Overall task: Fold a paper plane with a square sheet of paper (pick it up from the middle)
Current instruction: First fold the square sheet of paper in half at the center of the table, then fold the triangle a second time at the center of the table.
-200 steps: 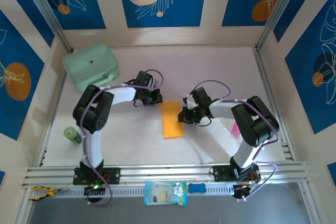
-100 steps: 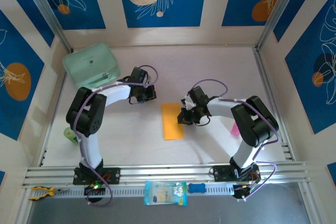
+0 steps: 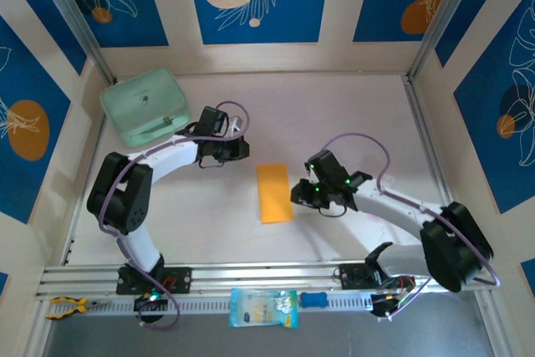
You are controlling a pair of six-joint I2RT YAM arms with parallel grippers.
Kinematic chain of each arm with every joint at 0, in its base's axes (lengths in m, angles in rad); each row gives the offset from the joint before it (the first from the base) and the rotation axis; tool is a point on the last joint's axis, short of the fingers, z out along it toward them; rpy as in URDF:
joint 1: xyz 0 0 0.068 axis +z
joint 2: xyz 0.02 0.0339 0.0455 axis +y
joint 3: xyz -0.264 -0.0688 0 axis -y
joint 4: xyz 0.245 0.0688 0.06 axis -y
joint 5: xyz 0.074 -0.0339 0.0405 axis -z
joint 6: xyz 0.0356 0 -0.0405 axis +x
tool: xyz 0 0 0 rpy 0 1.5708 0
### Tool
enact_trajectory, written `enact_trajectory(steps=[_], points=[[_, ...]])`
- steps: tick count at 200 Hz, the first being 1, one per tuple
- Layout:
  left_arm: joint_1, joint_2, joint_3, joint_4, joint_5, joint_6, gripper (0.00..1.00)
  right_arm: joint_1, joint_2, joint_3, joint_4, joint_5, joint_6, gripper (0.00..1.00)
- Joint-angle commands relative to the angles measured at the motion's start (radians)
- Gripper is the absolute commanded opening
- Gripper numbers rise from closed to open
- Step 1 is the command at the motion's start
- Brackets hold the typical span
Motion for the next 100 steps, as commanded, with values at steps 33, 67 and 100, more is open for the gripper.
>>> enact_trajectory(steps=[33,67,100], points=[[-0.008,-0.044,-0.141,0.169,0.135,-0.066,0.10,-0.007,-0.046,-0.061,0.025,-0.013,0.138,0.28],[-0.014,0.005,-0.111,0.214,0.191,-0.086,0.11,-0.014,-0.048,-0.086,0.067,0.010,0.212,0.30],[-0.015,0.083,-0.030,0.219,0.242,-0.106,0.11,-0.022,-0.033,-0.095,0.090,-0.022,0.256,0.32]])
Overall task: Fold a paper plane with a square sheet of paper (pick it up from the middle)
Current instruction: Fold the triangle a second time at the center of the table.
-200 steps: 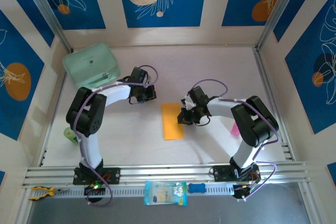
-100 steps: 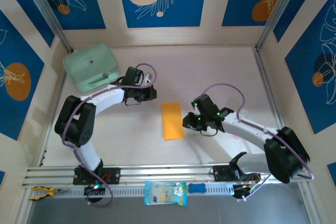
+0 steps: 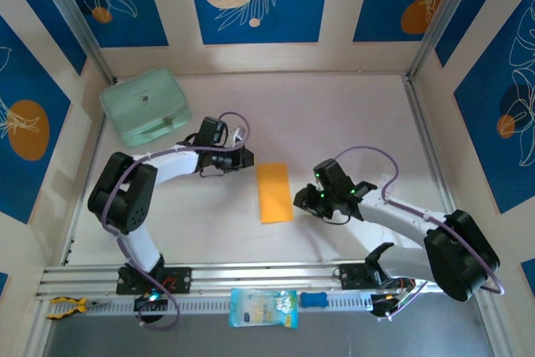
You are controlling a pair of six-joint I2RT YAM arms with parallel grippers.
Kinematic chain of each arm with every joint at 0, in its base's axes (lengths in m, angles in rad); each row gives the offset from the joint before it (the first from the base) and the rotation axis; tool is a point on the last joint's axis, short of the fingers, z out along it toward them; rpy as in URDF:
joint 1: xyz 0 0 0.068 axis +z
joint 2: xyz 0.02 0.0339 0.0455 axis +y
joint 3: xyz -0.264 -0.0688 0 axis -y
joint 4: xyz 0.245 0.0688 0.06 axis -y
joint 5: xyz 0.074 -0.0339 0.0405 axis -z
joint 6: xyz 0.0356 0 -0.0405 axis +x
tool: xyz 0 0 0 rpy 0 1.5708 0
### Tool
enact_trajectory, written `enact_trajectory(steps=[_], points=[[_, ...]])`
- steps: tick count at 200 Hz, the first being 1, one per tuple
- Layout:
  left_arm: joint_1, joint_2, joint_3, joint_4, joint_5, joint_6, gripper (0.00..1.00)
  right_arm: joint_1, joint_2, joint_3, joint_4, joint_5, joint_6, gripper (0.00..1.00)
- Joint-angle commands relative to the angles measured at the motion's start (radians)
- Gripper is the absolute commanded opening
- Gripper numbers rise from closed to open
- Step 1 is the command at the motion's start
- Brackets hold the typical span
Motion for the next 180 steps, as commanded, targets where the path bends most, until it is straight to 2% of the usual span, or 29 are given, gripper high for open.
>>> enact_trajectory(steps=[1,52,95,134,160,180], points=[[-0.006,0.059,0.069,0.043,0.082,-0.027,0.11,-0.006,0.002,-0.009,0.015,-0.023,0.063,0.32],[-0.018,0.082,0.048,0.104,0.086,-0.078,0.12,0.000,-0.028,-0.022,-0.034,-0.024,0.084,0.33],[-0.038,0.090,0.045,0.077,0.099,-0.095,0.13,-0.005,-0.038,-0.038,0.044,-0.082,0.120,0.27],[-0.051,0.122,0.079,0.051,0.127,-0.058,0.13,-0.024,-0.009,-0.009,0.031,-0.089,0.066,0.28],[-0.071,0.177,0.120,0.052,0.130,-0.067,0.13,-0.037,-0.036,-0.051,0.063,-0.108,0.100,0.30],[-0.082,0.188,0.143,0.011,0.089,-0.044,0.13,-0.037,-0.061,-0.077,0.109,-0.111,0.106,0.31]])
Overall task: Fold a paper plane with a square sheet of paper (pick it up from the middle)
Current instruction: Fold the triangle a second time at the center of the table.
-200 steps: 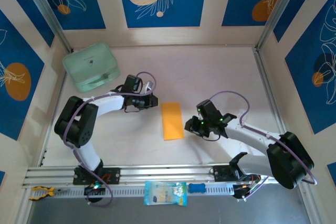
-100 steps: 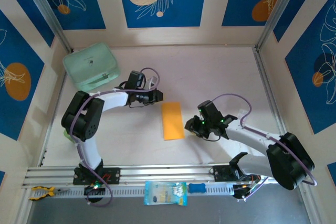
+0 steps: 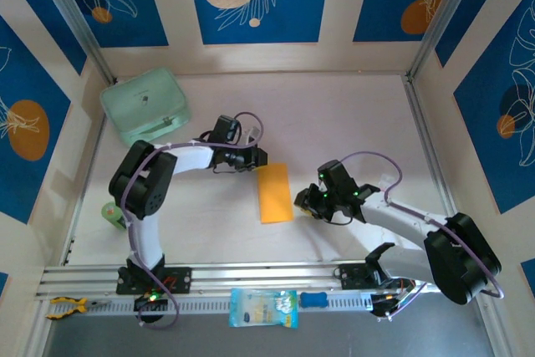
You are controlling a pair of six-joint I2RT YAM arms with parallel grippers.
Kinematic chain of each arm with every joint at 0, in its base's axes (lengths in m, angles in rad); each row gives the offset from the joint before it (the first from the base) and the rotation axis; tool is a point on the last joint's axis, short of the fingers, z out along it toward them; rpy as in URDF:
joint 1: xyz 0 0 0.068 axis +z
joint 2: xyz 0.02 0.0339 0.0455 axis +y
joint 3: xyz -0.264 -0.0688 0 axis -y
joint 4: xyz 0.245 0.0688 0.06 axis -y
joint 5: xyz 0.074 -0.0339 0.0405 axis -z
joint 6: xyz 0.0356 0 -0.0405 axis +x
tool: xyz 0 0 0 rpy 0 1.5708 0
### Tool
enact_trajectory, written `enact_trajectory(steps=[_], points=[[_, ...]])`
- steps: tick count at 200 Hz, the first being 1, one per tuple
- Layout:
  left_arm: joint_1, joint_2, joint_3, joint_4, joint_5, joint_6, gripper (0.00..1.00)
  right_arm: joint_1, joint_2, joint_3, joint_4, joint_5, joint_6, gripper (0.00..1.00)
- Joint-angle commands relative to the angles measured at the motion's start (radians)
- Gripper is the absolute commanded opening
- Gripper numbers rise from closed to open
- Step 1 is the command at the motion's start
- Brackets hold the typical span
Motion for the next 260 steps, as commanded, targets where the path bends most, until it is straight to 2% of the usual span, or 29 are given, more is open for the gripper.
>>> enact_trajectory(steps=[1,66,102,175,208,260], points=[[-0.019,0.020,0.041,-0.048,-0.002,0.030,0.13,-0.005,-0.036,-0.032,0.051,-0.035,0.013,0.31],[-0.017,0.037,0.011,-0.133,-0.078,0.073,0.12,-0.023,0.019,-0.033,0.143,-0.096,0.000,0.32],[-0.017,0.061,-0.009,-0.121,-0.097,0.068,0.12,-0.030,0.089,-0.027,0.179,-0.144,-0.003,0.35],[-0.015,0.067,-0.076,-0.102,-0.120,0.068,0.11,-0.033,0.112,-0.109,0.249,-0.181,0.020,0.48],[-0.014,0.070,-0.079,-0.093,-0.110,0.068,0.11,-0.031,0.126,-0.110,0.344,-0.225,0.024,0.48],[-0.015,0.068,-0.080,-0.086,-0.096,0.074,0.11,-0.028,0.265,-0.053,0.472,-0.272,0.027,0.46]])
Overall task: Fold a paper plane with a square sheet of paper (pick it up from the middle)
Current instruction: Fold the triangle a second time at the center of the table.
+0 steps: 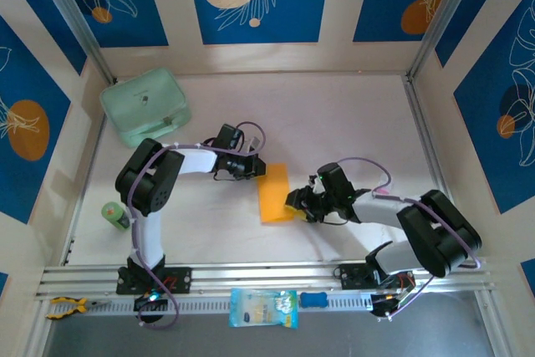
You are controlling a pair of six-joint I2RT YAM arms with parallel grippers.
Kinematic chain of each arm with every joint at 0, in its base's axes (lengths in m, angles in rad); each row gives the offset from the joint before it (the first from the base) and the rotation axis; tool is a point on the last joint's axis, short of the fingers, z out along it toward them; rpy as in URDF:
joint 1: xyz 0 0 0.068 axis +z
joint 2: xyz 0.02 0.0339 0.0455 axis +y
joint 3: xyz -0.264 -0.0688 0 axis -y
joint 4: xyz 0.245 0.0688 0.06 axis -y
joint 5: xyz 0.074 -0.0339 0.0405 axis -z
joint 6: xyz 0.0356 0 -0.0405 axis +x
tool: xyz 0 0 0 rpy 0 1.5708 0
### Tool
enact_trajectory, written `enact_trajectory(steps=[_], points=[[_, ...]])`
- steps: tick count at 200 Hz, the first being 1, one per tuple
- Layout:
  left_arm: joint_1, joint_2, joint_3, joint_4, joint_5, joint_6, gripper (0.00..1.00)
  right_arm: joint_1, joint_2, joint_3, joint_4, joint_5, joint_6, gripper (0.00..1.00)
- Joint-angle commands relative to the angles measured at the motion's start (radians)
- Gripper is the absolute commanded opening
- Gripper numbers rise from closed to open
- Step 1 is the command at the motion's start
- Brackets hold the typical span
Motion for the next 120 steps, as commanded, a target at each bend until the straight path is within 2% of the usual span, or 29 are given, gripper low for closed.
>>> enact_trajectory(steps=[1,92,120], points=[[-0.003,0.027,-0.038,-0.063,-0.018,0.019,0.11,0.009,0.052,0.026,0.095,-0.042,0.005,0.46],[-0.002,0.023,-0.021,-0.057,0.008,0.015,0.12,-0.056,0.182,0.080,0.150,-0.154,-0.071,0.32],[-0.004,0.011,-0.011,-0.063,0.005,0.009,0.13,-0.086,0.213,0.089,0.163,-0.190,-0.092,0.24]])
